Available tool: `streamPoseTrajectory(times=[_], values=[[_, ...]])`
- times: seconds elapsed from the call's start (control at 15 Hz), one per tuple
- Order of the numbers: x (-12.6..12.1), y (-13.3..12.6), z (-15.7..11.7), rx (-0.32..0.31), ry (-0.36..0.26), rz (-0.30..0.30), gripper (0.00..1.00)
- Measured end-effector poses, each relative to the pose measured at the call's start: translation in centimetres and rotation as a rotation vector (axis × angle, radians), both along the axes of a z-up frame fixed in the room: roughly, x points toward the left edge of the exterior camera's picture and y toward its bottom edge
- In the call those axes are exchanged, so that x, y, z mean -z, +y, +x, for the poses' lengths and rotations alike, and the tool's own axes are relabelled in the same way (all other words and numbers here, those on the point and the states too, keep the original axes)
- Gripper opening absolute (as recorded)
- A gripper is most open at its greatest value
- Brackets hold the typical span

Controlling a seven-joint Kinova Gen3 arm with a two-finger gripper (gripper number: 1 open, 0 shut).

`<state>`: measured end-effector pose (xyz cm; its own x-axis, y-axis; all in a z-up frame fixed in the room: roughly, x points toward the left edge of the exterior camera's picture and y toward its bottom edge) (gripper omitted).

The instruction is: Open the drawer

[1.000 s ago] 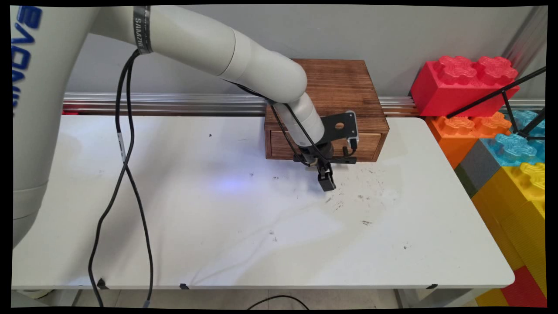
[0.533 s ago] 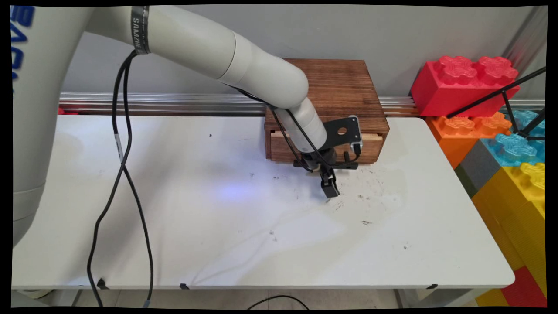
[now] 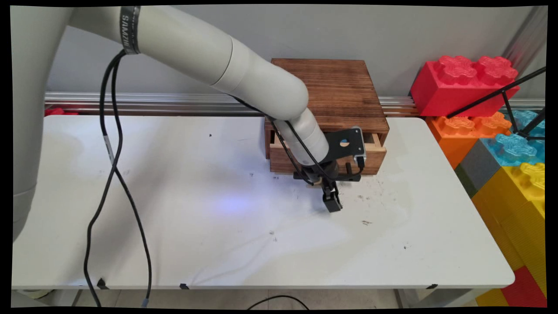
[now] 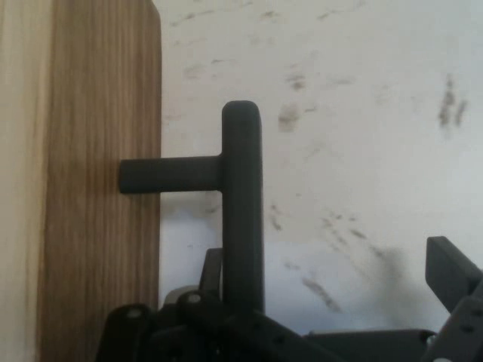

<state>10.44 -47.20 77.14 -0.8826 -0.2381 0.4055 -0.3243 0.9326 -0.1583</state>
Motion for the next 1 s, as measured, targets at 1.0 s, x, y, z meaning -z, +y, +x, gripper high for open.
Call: streamPoseTrajectory(times=[1.0], values=[[-0.5, 7.8, -2.5, 0.022, 0.018, 0.062, 1.00]])
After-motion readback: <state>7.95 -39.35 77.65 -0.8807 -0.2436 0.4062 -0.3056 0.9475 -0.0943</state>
